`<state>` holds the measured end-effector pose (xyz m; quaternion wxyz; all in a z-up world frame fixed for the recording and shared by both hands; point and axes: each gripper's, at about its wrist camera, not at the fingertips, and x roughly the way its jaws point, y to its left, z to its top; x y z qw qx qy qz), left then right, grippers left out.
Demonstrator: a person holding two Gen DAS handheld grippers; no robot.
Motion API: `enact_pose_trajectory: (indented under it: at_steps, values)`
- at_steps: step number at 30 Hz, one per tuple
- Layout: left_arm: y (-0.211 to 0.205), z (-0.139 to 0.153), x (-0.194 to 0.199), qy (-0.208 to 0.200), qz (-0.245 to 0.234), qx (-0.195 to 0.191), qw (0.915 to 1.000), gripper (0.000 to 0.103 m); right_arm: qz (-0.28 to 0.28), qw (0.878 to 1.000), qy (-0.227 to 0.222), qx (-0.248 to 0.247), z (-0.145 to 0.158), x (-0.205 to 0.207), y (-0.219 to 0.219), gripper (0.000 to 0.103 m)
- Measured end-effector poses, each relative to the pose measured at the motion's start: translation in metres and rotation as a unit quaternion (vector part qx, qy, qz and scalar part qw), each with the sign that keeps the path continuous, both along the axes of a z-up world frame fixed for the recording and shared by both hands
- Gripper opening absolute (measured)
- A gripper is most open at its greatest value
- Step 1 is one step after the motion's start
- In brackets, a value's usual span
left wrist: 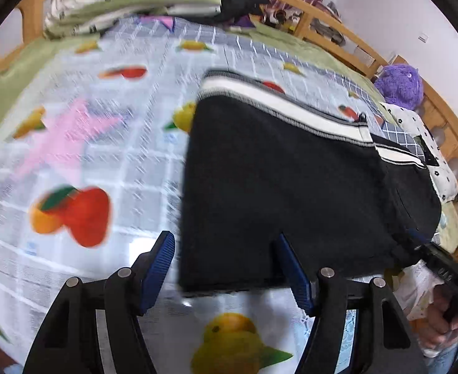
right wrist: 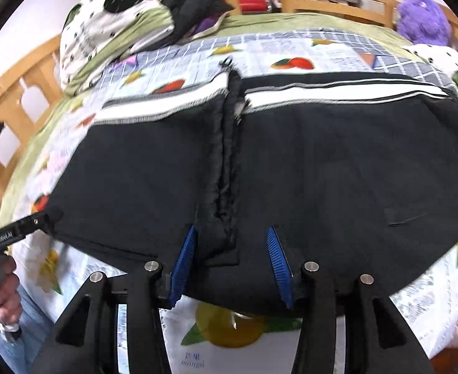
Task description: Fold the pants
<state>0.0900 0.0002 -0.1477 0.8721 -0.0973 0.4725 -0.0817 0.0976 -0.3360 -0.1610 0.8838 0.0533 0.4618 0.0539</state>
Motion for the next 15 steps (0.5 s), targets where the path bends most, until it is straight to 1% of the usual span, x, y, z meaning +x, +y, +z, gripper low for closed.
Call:
enact_pose_trajectory:
  at_steps: [3, 4, 6, 7, 9, 11, 12, 15]
  values:
    - [0.003, 0.017, -0.01, -0.027, -0.002, 0.023, 0.9994, 0.064, -0.024, 0.998, -0.05, -0.036, 0.028, -0.017, -0.004, 0.046]
    - [0.004, 0.023, -0.014, -0.032, -0.002, 0.024, 0.9992, 0.064, -0.025, 0.997, -0.064, -0.046, 0.038, -0.022, -0.006, 0.046]
    - [0.006, 0.033, -0.023, -0.04, -0.005, 0.018, 0.999, 0.064, -0.029, 0.995, -0.077, -0.057, 0.049, -0.025, -0.009, 0.046]
    - [0.008, 0.038, -0.027, -0.044, -0.008, 0.014, 0.9989, 0.064, -0.048, 0.993, -0.085, -0.068, 0.054, -0.031, -0.013, 0.046]
    - [0.01, 0.046, -0.031, -0.049, -0.007, 0.008, 0.9988, 0.065, -0.073, 0.991, -0.088, -0.068, 0.062, -0.042, -0.02, 0.046]
    - [0.015, 0.055, -0.035, -0.052, -0.008, -0.01, 0.9986, 0.066, -0.078, 0.992, -0.076, -0.059, 0.073, -0.058, -0.029, 0.046]
    - [0.017, 0.058, -0.036, -0.051, -0.007, -0.016, 0.9986, 0.066, -0.077, 0.992, -0.079, -0.058, 0.081, -0.069, -0.032, 0.046]
    - [0.019, 0.068, -0.033, -0.041, 0.006, -0.03, 0.9987, 0.066, -0.085, 0.989, -0.11, -0.056, 0.094, -0.096, -0.043, 0.046]
